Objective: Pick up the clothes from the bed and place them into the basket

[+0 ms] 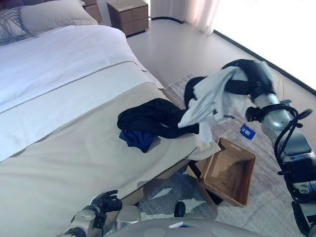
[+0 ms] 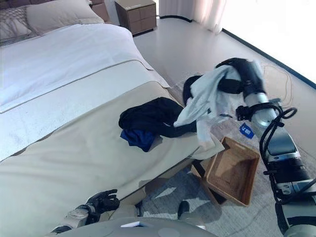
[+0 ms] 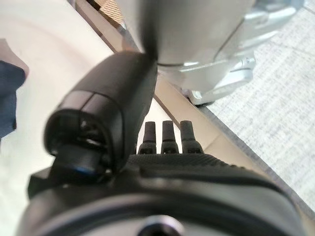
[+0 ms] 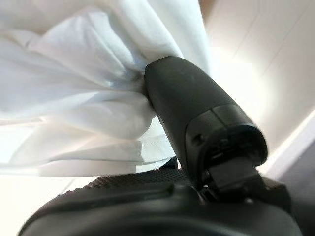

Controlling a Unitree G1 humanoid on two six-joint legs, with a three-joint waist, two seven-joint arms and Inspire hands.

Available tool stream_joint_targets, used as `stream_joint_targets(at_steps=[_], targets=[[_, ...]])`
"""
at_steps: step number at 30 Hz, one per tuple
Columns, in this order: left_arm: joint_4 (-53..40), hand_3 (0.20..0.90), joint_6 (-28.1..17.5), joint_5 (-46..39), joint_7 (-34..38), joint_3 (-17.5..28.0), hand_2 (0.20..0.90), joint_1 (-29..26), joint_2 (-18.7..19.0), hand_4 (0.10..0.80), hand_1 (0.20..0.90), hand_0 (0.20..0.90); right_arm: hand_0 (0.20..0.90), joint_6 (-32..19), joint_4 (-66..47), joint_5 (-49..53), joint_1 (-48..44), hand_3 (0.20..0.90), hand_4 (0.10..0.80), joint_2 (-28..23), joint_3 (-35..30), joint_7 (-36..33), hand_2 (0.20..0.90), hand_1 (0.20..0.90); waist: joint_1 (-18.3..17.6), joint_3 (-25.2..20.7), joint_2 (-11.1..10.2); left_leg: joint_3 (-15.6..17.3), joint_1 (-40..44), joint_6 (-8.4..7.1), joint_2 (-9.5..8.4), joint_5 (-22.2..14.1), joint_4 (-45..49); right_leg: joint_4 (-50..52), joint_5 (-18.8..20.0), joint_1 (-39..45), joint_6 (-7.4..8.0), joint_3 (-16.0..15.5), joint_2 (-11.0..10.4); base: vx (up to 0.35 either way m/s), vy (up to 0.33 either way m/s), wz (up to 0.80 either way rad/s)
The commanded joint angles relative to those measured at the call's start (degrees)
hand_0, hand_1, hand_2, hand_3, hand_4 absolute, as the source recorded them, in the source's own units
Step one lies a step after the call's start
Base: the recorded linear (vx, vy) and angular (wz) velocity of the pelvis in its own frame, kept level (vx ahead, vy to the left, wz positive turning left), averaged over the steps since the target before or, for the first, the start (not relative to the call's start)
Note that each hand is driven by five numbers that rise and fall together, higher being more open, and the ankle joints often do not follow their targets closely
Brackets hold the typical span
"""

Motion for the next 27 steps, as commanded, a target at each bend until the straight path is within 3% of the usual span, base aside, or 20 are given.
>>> stream_joint_targets(at_steps=[1, 5, 8, 12, 14, 15, 16, 19, 23, 24, 27], targets=[[4.5, 0.900, -0.3, 1.8, -2.0, -7.2, 0.900, -1.0, 0.7, 0.800, 0.900, 0.900, 0.300, -2.7, -1.3, 12.8, -20.4, 0.200, 0.100, 2.7, 0.0, 6.4, 0.300, 0.300, 4.4, -4.5, -4.9, -1.2, 1.1, 2.06, -3.92, -8.8, 2.1, 2.1, -4.5, 0.5, -2.44, -4.4, 1.0, -0.003, -0.018, 0.17], [5.1, 0.900, 0.4, 1.8, -2.0, -7.9, 0.900, -0.9, 1.9, 0.800, 0.900, 0.900, 0.300, -2.1, -2.1, 18.0, -24.6, 0.200, 0.100, 8.6, 6.0, 4.5, 0.300, 0.300, 6.4, -4.5, -5.2, -2.3, 0.9, 1.89, -4.10, -7.9, 1.6, 1.2, -4.0, 0.9, -2.66, -5.5, 1.2, -0.012, 0.010, 0.17], [5.1, 0.900, 0.5, 0.6, -1.8, -8.6, 0.900, -0.7, 2.0, 0.800, 0.900, 0.900, 0.300, -6.3, -2.8, 23.4, -26.4, 0.200, 0.100, 13.0, 6.9, -1.4, 0.300, 0.300, 7.4, -4.5, -4.7, -2.8, 1.0, 1.68, -4.06, -7.3, 1.1, 0.9, -3.9, 1.4, -2.77, -6.3, 1.3, -0.012, 0.051, 0.18], [4.7, 0.900, 0.9, 0.4, -1.7, -8.4, 0.900, -0.1, 1.4, 0.800, 0.900, 0.900, 0.300, -14.5, -5.4, 17.7, -27.5, 0.200, 0.100, 19.5, 2.6, -16.3, 0.300, 0.300, 8.9, -4.6, -3.7, -3.8, 0.6, 1.39, -4.20, -7.0, 1.0, 0.8, -4.2, 2.0, -2.76, -7.4, 1.4, -0.005, 0.046, 0.28], [4.7, 0.900, 1.1, 0.8, -1.9, -8.1, 0.900, 0.0, 1.2, 0.800, 0.900, 0.900, 0.300, -13.0, -6.0, 12.5, -28.8, 0.200, 0.100, 19.8, 0.9, -22.0, 0.300, 0.300, 9.4, -4.7, -3.3, -4.2, 0.4, 1.35, -4.33, -7.0, 1.0, 0.8, -4.4, 2.0, -2.74, -7.8, 1.3, -0.006, 0.037, 0.17], [4.7, 0.900, 1.3, 1.1, -2.2, -7.7, 0.900, 0.0, 1.1, 0.800, 0.900, 0.900, 0.331, -10.0, -5.6, 7.7, -29.3, 0.236, 0.136, 18.9, 0.5, -23.9, 0.331, 0.331, 9.6, -4.8, -3.1, -4.4, 0.3, 1.26, -4.38, -7.0, 1.0, 0.7, -4.4, 2.0, -2.72, -8.0, 1.3, -0.005, 0.031, 0.14], [4.5, 0.900, 1.7, 1.4, -2.4, -7.2, 0.900, 0.0, 1.1, 0.800, 0.900, 0.900, 0.900, -5.9, -4.3, 2.7, -29.8, 0.900, 0.800, 16.9, 0.9, -23.9, 0.900, 0.900, 9.7, -4.9, -3.0, -4.5, 0.2, 1.24, -4.47, -6.9, 1.0, 0.7, -4.4, 2.0, -2.69, -8.1, 1.2, -0.002, 0.022, 0.13], [4.7, 0.900, 2.0, 1.6, -2.7, -6.2, 0.900, 0.4, 1.4, 0.800, 0.900, 0.900, 0.900, -1.5, 1.4, -4.3, -31.0, 0.900, 0.800, 9.7, 3.5, -20.8, 0.900, 0.900, 9.5, -5.3, -2.9, -4.4, 0.0, 1.28, -4.62, -6.6, 0.9, 0.5, -4.3, 1.7, -2.62, -8.2, 1.2, -0.003, 0.011, 0.05], [5.9, 0.900, 1.1, 1.4, -2.1, -5.3, 0.900, 0.9, 1.2, 0.800, 0.900, 0.900, 0.900, -0.9, 6.1, -7.9, -30.8, 0.900, 0.800, 3.0, 6.2, -14.9, 0.900, 0.900, 8.7, -5.4, -3.3, -3.9, -0.2, 1.14, -4.41, -6.3, 0.6, 0.3, -4.1, 1.4, -2.40, -8.1, 1.1, 0.004, -0.003, -0.04], [6.2, 0.900, 0.8, 1.2, -2.0, -5.2, 0.900, 0.8, 1.2, 0.800, 0.900, 0.900, 0.300, -0.4, 6.3, -10.9, -30.6, 0.200, 0.100, 2.2, 6.8, -14.3, 0.300, 0.300, 8.5, -5.3, -3.2, -3.7, 0.0, 1.06, -4.31, -6.5, 0.7, 0.3, -4.3, 1.6, -2.44, -7.9, 1.2, 0.019, -0.005, -0.06], [5.7, 0.900, 1.0, 0.6, -2.0, -5.1, 0.900, 0.4, 0.9, 0.800, 0.900, 0.900, 0.300, 0.2, 6.7, -17.3, -30.4, 0.200, 0.100, 0.8, 8.5, -12.2, 0.300, 0.300, 7.9, -5.3, -3.1, -3.7, -0.1, 1.19, -4.33, -6.4, 0.7, 0.3, -4.2, 1.4, -2.35, -7.8, 1.0, 0.007, 0.014, -0.05]])
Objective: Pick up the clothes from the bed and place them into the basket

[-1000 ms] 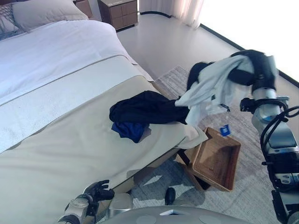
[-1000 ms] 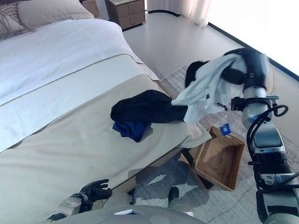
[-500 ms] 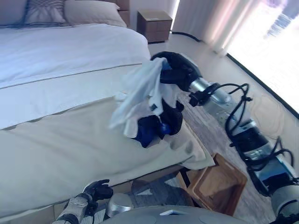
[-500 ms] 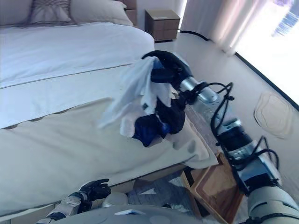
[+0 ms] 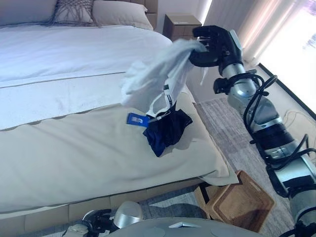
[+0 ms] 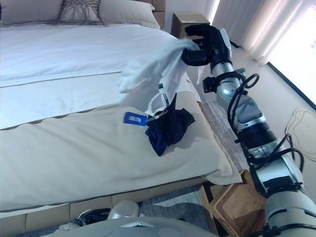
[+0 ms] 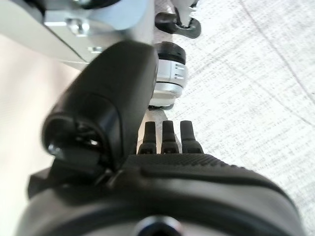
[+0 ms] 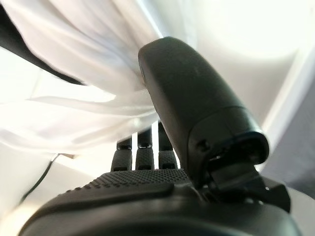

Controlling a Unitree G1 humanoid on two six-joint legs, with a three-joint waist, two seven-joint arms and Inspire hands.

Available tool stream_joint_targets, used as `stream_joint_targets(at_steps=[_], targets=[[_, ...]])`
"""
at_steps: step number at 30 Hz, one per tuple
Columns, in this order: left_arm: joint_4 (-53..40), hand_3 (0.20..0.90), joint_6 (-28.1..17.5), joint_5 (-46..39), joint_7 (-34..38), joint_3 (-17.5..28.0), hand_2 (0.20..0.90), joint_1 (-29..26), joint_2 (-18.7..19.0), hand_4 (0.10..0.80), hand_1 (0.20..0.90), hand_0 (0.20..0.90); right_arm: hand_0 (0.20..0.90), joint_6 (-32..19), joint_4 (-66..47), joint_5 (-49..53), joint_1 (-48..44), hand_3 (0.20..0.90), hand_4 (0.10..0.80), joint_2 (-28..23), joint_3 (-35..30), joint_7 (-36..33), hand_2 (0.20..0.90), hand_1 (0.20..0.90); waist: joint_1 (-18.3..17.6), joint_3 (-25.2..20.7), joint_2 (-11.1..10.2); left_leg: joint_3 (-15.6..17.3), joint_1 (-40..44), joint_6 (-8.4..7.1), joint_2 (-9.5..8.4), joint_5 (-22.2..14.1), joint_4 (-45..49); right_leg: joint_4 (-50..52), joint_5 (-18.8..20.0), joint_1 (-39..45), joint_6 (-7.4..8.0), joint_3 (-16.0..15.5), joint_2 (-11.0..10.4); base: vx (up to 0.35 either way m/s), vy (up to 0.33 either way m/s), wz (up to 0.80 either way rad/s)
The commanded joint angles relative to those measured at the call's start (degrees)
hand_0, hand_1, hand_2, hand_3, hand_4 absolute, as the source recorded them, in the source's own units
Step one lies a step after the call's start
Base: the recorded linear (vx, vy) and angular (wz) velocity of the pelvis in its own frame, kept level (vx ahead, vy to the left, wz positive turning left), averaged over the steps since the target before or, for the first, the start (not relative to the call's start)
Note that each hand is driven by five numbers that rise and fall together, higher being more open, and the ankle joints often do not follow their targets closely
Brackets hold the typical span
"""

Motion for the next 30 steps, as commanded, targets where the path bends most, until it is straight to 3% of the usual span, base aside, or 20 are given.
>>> stream_joint_targets(at_steps=[1, 6, 7, 8, 17, 22, 26, 30], targets=[[3.5, 0.900, -2.2, 0.1, -1.0, -2.8, 0.900, -3.8, -1.7, 0.800, 0.900, 0.900, 0.300, -3.9, -1.6, -9.7, -11.4, 0.200, 0.100, -5.1, 0.5, 2.3, 0.300, 0.300, 0.4, -3.0, -0.2, 0.5, 2.3, 1.44, -1.02, -6.6, 0.6, 0.5, -3.6, 0.9, -3.08, -2.3, 4.1, 0.007, 0.003, -0.03], [2.2, 0.900, -2.2, 0.0, -1.2, -3.1, 0.900, -3.7, -1.8, 0.800, 0.900, 0.900, 0.300, -2.1, -1.4, -8.0, -10.7, 0.200, 0.100, -6.2, 1.8, 6.4, 0.300, 0.300, 0.2, -2.7, -0.2, 0.5, 2.5, 1.57, -0.99, -6.8, 0.6, 0.5, -3.6, 1.1, -3.10, -2.3, 4.1, 0.002, 0.000, -0.01], [1.8, 0.900, -2.1, -0.2, -1.4, -3.2, 0.900, -3.8, -1.7, 0.800, 0.900, 0.900, 0.505, -1.9, -1.0, -7.8, -10.3, 0.439, 0.339, -6.0, 1.8, 7.5, 0.505, 0.505, 0.2, -2.6, -0.2, 0.7, 2.5, 1.53, -1.00, -6.8, 0.6, 0.6, -3.7, 1.2, -3.13, -2.6, 4.1, 0.000, 0.000, 0.00], [1.7, 0.900, -2.1, -0.2, -1.4, -3.2, 0.900, -3.8, -1.7, 0.800, 0.900, 0.900, 0.307, -2.2, -0.9, -7.9, -10.2, 0.208, 0.108, -5.9, 1.8, 7.8, 0.307, 0.307, 0.2, -2.6, -0.2, 0.7, 2.6, 1.57, -1.03, -6.9, 0.6, 0.6, -3.8, 1.2, -3.14, -2.7, 4.1, 0.000, 0.000, 0.00], [2.1, 0.900, -2.7, 0.1, -1.0, -3.5, 0.900, -2.9, -1.7, 0.800, 0.900, 0.900, 0.300, -5.0, 0.2, -9.6, -9.8, 0.200, 0.100, -5.6, 1.7, 6.1, 0.300, 0.300, 0.9, -2.1, -0.1, 0.3, 2.8, 1.66, -1.21, -6.9, 0.6, 0.8, -3.9, 1.6, -3.10, -3.1, 4.0, 0.000, 0.000, 0.00], [2.8, 0.900, -3.3, 0.2, -0.9, -3.5, 0.900, -2.8, -1.8, 0.800, 0.900, 0.900, 0.300, -7.5, -0.3, -12.4, -9.6, 0.200, 0.100, -6.1, -2.2, -6.4, 0.300, 0.300, 0.6, -1.6, 0.3, 0.4, 3.2, 1.85, -1.10, -7.3, 0.4, 1.0, -4.0, 1.6, -3.00, -2.5, 4.2, 0.000, 0.000, 0.00], [3.4, 0.900, -4.1, 0.8, -0.6, -2.9, 0.900, -2.2, -2.0, 0.800, 0.900, 0.900, 0.300, -8.1, -5.1, -21.8, -8.2, 0.200, 0.100, -10.4, -8.7, -20.6, 0.300, 0.300, -1.0, -1.7, 0.9, 1.0, 3.7, 2.26, -1.03, -7.9, 0.4, 1.6, -4.3, 1.1, -2.60, -1.1, 4.2, -0.025, -0.001, -0.01], [3.0, 0.900, -2.6, 1.3, -1.2, -1.6, 0.900, -2.2, -2.0, 0.800, 0.900, 0.900, 0.300, -6.3, -10.6, -23.3, -0.2, 0.200, 0.100, -15.2, -16.5, -23.2, 0.300, 0.300, -4.3, -2.7, 2.0, 2.3, 4.0, 2.81, -0.97, -8.4, 0.1, 2.5, -4.4, -0.1, -2.04, 0.8, 3.8, -0.008, 0.007, -0.09]])
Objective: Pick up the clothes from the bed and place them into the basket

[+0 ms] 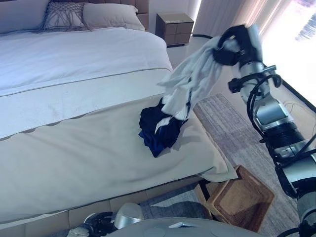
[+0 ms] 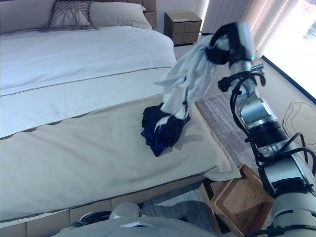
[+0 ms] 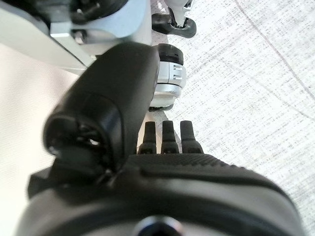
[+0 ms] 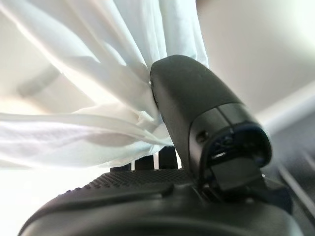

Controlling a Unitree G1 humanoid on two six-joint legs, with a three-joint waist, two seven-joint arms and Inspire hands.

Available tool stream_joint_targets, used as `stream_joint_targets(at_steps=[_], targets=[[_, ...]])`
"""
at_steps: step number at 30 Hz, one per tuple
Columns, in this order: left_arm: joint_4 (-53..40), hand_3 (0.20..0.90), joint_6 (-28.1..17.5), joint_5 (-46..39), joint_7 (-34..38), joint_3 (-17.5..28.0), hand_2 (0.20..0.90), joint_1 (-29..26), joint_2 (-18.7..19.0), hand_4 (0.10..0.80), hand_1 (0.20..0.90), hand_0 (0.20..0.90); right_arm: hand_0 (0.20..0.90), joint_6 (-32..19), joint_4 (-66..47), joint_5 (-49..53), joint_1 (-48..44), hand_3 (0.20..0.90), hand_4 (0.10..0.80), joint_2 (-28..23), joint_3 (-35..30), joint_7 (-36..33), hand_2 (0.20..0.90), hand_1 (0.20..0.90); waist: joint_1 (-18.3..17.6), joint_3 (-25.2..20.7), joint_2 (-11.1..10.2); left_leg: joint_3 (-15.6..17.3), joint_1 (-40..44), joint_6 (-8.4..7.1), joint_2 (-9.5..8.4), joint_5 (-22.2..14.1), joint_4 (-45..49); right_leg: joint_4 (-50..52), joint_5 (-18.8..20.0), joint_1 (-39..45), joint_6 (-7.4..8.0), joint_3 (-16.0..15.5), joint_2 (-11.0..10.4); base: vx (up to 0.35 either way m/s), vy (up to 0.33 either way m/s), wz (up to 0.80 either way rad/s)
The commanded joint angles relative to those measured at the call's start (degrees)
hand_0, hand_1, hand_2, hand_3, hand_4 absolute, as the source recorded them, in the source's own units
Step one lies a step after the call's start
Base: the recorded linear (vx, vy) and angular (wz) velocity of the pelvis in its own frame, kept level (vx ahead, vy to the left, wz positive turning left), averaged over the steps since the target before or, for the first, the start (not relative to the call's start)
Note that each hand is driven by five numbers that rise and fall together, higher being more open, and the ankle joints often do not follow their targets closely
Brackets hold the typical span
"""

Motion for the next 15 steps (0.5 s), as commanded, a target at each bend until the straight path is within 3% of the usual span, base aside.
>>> stream_joint_targets(at_steps=[1, 4, 9, 15], targets=[[2.9, 0.900, -1.3, 1.3, -1.5, -1.3, 0.900, -3.1, -1.1, 0.800, 0.900, 0.900, 0.300, -3.5, -5.5, -4.0, -2.8, 0.200, 0.100, -12.5, -6.5, -5.8, 0.300, 0.300, -2.9, -3.1, 0.4, 1.9, 3.8, 2.44, -1.87, -8.6, 0.1, 2.7, -4.3, 0.2, -1.78, -0.2, 3.1, 0.006, 0.000, -0.19], [2.5, 0.900, -0.9, 0.5, -1.8, -0.5, 0.900, -3.3, -0.9, 0.800, 0.900, 0.900, 0.300, -4.8, -6.9, -1.9, 5.3, 0.200, 0.100, -13.3, -11.0, -2.0, 0.300, 0.300, -5.2, -3.2, 1.0, 3.6, 4.5, 2.52, -1.57, -9.2, 0.1, 2.9, -4.4, -0.2, -1.62, 1.3, 3.1, 0.002, -0.013, -0.24], [1.1, 0.900, -0.3, -1.4, -1.4, -0.3, 0.900, -4.3, -0.8, 0.800, 0.900, 0.900, 0.300, -7.3, -7.3, -4.1, 19.6, 0.200, 0.100, -9.7, -15.4, 6.8, 0.300, 0.300, -9.5, -2.3, 2.0, 6.6, 4.7, 2.75, -1.03, -9.8, 0.1, 3.2, -3.9, -1.7, -1.43, 4.4, 3.2, -0.037, -0.046, -0.32], [-0.8, 0.900, 0.1, -2.8, -0.6, -1.7, 0.900, -6.5, -0.8, 0.800, 0.900, 0.900, 0.300, -6.2, -1.9, -6.5, 22.2, 0.200, 0.100, -7.3, -13.5, 9.7, 0.300, 0.300, -11.7, -0.2, 2.8, 8.1, 3.8, 2.79, -0.60, -9.5, 0.1, 3.9, -3.4, -3.8, -1.68, 6.3, 3.6, -0.077, -0.082, -0.36]])
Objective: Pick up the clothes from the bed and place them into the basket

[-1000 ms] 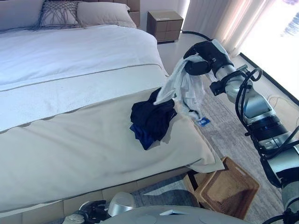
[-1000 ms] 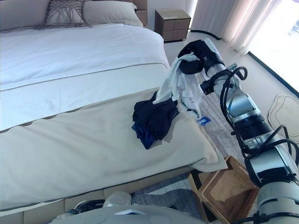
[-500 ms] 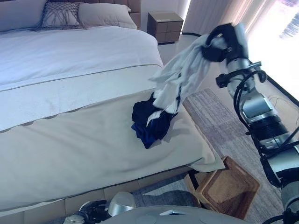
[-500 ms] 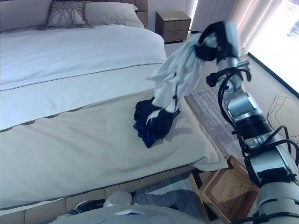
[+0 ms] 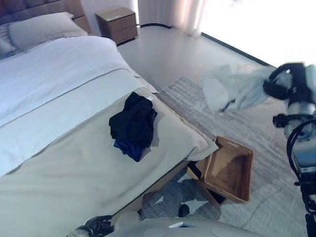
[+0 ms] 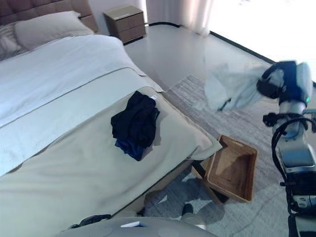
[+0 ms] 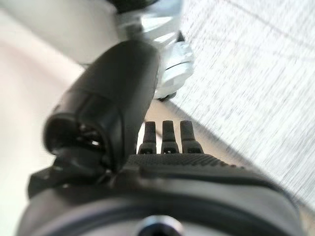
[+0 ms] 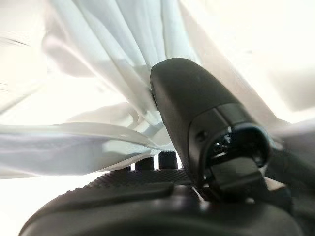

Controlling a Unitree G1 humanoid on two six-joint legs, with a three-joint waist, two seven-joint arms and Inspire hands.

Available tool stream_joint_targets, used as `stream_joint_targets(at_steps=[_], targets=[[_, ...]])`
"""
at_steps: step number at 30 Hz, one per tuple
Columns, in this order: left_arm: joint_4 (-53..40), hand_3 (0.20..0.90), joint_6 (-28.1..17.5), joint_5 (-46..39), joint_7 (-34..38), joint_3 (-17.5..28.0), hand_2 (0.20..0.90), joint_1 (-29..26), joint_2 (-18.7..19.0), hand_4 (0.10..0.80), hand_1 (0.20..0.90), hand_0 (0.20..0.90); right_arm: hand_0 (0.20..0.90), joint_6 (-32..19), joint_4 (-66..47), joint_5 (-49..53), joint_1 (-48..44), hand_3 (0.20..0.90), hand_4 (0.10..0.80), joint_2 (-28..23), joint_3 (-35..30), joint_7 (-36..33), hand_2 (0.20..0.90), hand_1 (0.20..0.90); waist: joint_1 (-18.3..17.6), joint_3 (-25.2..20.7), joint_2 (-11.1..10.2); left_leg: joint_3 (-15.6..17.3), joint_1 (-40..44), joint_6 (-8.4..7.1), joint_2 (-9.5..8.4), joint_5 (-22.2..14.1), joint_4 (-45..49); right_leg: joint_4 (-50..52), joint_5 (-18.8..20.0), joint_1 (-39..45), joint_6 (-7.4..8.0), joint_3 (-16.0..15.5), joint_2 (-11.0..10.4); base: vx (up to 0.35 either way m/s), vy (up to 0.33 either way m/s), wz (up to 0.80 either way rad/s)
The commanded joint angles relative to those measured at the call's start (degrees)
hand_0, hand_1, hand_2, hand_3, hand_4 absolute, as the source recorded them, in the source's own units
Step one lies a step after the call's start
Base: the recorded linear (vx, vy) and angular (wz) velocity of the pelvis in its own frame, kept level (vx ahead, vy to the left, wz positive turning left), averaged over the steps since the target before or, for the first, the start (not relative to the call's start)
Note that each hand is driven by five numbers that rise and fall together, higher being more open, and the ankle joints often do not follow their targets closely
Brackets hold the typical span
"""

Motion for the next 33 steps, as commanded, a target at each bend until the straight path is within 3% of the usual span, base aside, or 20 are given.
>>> stream_joint_targets(at_steps=[1, 10, 11, 12, 17, 22, 28, 33], targets=[[-1.1, 0.900, -1.7, -2.9, -0.4, -2.2, 0.900, -6.3, -0.4, 0.800, 0.900, 0.900, 0.300, -3.2, -0.9, -4.6, -8.5, 0.200, 0.100, -1.6, -1.2, -1.4, 0.300, 0.300, 1.0, 0.1, -1.4, 0.4, 1.8, 1.64, -2.47, -8.2, 0.4, 3.8, -4.0, -1.4, -1.65, -1.7, 2.4, -0.073, -0.090, -0.25], [-4.7, 0.900, -3.1, -5.3, 0.5, -7.4, 0.900, -12.1, 1.0, 0.800, 0.900, 0.900, 0.300, 3.4, 18.3, -2.6, -18.6, 0.200, 0.100, -3.3, 4.1, -6.7, 0.300, 0.300, 0.9, 6.3, 0.8, 0.1, -3.1, 0.91, -2.42, -6.5, 0.9, 4.9, -3.0, -6.9, -1.91, -0.9, 2.3, -0.155, -0.097, -0.07], [-4.9, 0.900, -3.2, -5.9, 0.7, -8.0, 0.900, -12.9, 1.2, 0.800, 0.900, 0.900, 0.728, 5.1, 21.1, -1.2, -20.3, 0.700, 0.600, -3.7, 5.3, -6.8, 0.728, 0.728, 0.9, 7.1, 1.1, -0.1, -4.0, 0.82, -2.45, -6.2, 1.0, 5.1, -2.9, -7.9, -1.97, -0.7, 2.3, -0.191, -0.098, -0.02], [-5.0, 0.900, -3.2, -6.4, 0.8, -8.6, 0.900, -14.1, 1.5, 0.800, 0.900, 0.900, 0.900, 7.0, 24.6, -1.3, -22.1, 0.900, 0.800, -4.0, 6.5, -6.6, 0.900, 0.900, 1.0, 8.1, 1.5, -0.1, -5.0, 0.65, -2.41, -5.9, 1.2, 5.2, -2.7, -8.8, -2.02, -0.6, 2.2, -0.215, -0.126, -0.03], [-6.9, 0.900, -4.1, -8.5, 1.6, -12.0, 0.900, -18.1, 2.8, 0.800, 0.900, 0.900, 0.900, 12.3, 40.4, -1.4, -31.1, 0.900, 0.800, -6.0, 14.4, -9.0, 0.900, 0.900, 1.5, 12.4, 3.9, -0.6, -9.5, 0.25, -2.41, -4.4, 1.8, 6.0, -1.8, -13.6, -2.47, -0.5, 2.3, -0.190, -0.117, 0.00], [-9.4, 0.900, -5.0, -10.7, 1.0, -12.7, 0.900, -20.1, 4.8, 0.800, 0.900, 0.900, 0.900, 14.3, 47.4, -0.9, -35.6, 0.900, 0.800, -7.8, 16.9, -11.6, 0.900, 0.900, 1.7, 15.5, 6.2, -0.9, -12.5, -0.08, -2.49, -3.4, 2.2, 7.3, -1.7, -17.4, -2.75, -0.8, 2.1, -0.106, -0.102, 0.01], [-12.4, 0.900, -5.3, -11.7, -0.3, -12.5, 0.900, -19.3, 5.6, 0.800, 0.900, 0.900, 0.900, 13.7, 44.8, 0.6, -38.1, 0.900, 0.800, -9.4, 17.2, -14.0, 0.900, 0.900, 1.0, 17.5, 8.1, -0.7, -14.5, -0.60, -2.71, -2.8, 2.3, 8.1, -1.4, -20.7, -3.01, -0.4, 2.4, -0.053, -0.010, -0.01], [-14.2, 0.900, -4.9, -12.2, 0.2, -11.2, 0.900, -17.3, 5.3, 0.800, 0.900, 0.900, 0.900, 13.6, 36.3, 0.7, -37.4, 0.900, 0.800, -9.9, 16.4, -13.8, 0.900, 0.900, 0.6, 17.7, 7.5, 0.0, -13.7, -0.90, -2.53, -3.2, 2.3, 7.9, -1.4, -20.4, -3.11, -0.3, 2.7, 0.007, 0.046, -0.03]])
